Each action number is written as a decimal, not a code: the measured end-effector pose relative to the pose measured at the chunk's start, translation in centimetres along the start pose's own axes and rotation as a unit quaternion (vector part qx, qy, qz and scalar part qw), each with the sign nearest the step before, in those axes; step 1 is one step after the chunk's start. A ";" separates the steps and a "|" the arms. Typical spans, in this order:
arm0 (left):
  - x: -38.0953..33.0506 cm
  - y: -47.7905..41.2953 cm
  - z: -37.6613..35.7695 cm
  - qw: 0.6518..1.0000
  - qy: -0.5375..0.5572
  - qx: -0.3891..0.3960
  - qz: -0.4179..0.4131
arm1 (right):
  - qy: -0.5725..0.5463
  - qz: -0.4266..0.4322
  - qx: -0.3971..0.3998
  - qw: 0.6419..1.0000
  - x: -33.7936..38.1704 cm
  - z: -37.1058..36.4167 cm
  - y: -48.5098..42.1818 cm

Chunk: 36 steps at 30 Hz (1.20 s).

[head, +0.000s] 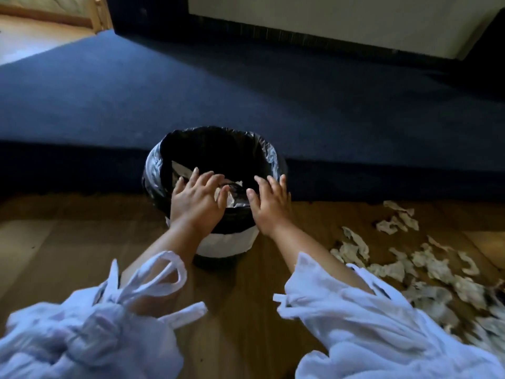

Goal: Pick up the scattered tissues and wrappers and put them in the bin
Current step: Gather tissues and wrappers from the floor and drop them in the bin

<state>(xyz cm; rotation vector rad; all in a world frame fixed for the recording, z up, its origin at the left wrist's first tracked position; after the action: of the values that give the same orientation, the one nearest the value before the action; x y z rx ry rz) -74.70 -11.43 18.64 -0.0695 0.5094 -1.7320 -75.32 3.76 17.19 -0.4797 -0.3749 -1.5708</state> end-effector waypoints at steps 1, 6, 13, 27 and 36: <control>0.0 0.0 0.0 1.000 -0.006 0.000 0.006 | -0.014 0.014 0.018 1.000 -0.1 0.0 -0.1; -1.8 0.0 1.4 0.998 -0.037 -0.022 0.055 | -0.096 0.093 0.110 0.985 -1.7 0.9 0.8; -18.3 4.2 -3.0 0.994 0.074 -0.033 -0.067 | -0.187 0.081 0.095 0.974 -17.9 4.8 9.2; -42.3 15.5 -22.7 0.945 0.172 0.272 -0.050 | -0.163 -0.080 -0.056 0.982 -50.5 7.9 18.6; -50.5 18.5 -27.6 0.917 0.285 0.270 -0.072 | -0.145 -0.120 -0.062 0.980 -55.2 13.4 24.8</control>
<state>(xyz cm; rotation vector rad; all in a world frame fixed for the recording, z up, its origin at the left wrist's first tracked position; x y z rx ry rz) -54.78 41.94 -1.52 0.8320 0.4277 -1.9799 -48.26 56.46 -1.13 -0.7893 -0.5769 -1.7678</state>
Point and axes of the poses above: each hand's wrist, its own y-axis away from the middle knuckle, its own z-axis out of the back of the hand, x = y × z, the point moved 7 cm from there along -y, towards the middle knuckle, and after that the axes turned 6 degrees about -z, right-handed, at the moved point
